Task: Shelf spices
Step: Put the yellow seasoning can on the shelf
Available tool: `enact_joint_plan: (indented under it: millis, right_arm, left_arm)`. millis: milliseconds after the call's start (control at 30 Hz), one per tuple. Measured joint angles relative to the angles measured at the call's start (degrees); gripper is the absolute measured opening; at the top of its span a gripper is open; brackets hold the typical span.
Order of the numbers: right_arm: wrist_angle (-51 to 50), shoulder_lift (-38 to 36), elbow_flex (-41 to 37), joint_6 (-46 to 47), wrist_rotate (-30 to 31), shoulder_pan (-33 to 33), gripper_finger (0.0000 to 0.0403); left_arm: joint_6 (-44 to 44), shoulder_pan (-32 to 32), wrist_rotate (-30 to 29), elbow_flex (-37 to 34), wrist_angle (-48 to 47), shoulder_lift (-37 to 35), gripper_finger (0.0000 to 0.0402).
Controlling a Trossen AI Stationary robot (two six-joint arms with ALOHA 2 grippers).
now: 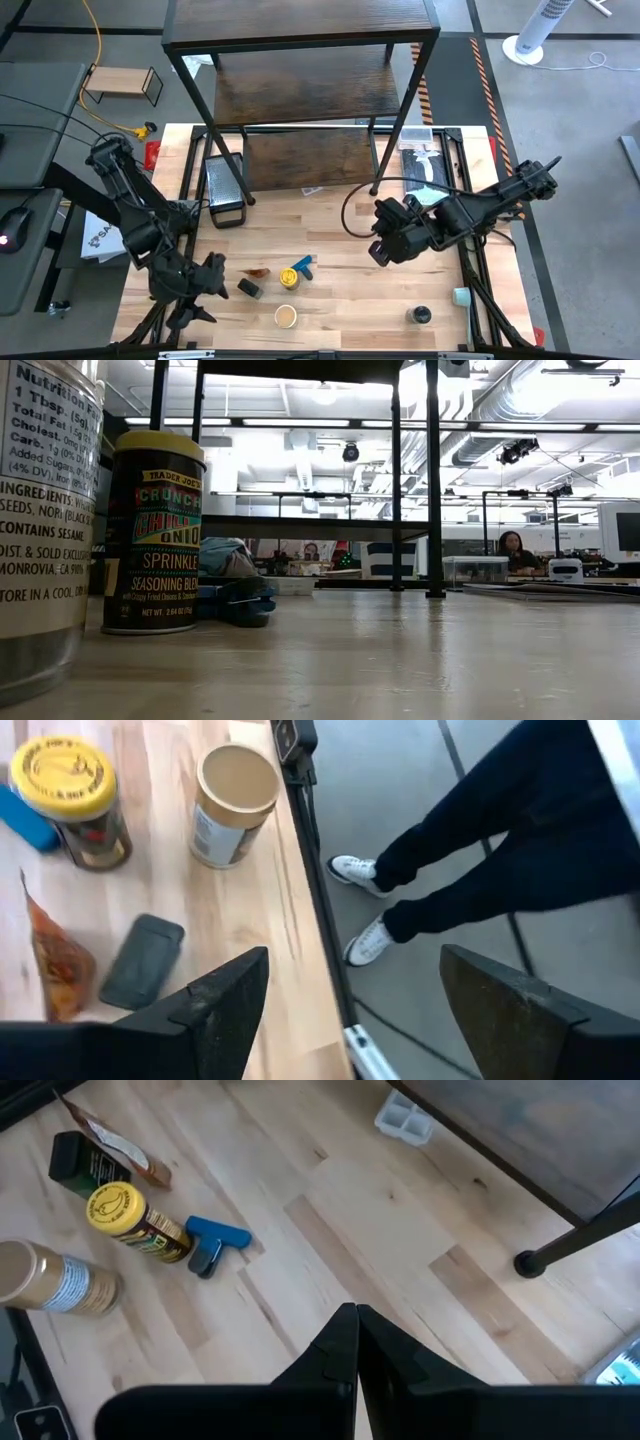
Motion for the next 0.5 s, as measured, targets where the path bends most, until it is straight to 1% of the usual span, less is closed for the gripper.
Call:
enact_joint_plan:
  millis: [133,233,500]
  right_arm:
    - [0.0,0.0,0.0,1.3,-1.2,-0.2,0.0001]
    - [0.0,0.0,0.0,1.9,-1.3,-0.2,0.0001]
    - [-0.2,0.0,0.0,2.4,-1.1,-0.2,0.0001]
  left_arm:
    - [5.8,0.8,0.2,0.0,-1.3,0.0,0.029]
    - [8.6,1.4,0.1,0.0,-3.1,0.0,0.029]
    - [11.8,2.7,-0.3,0.0,-6.4,0.0,0.029]
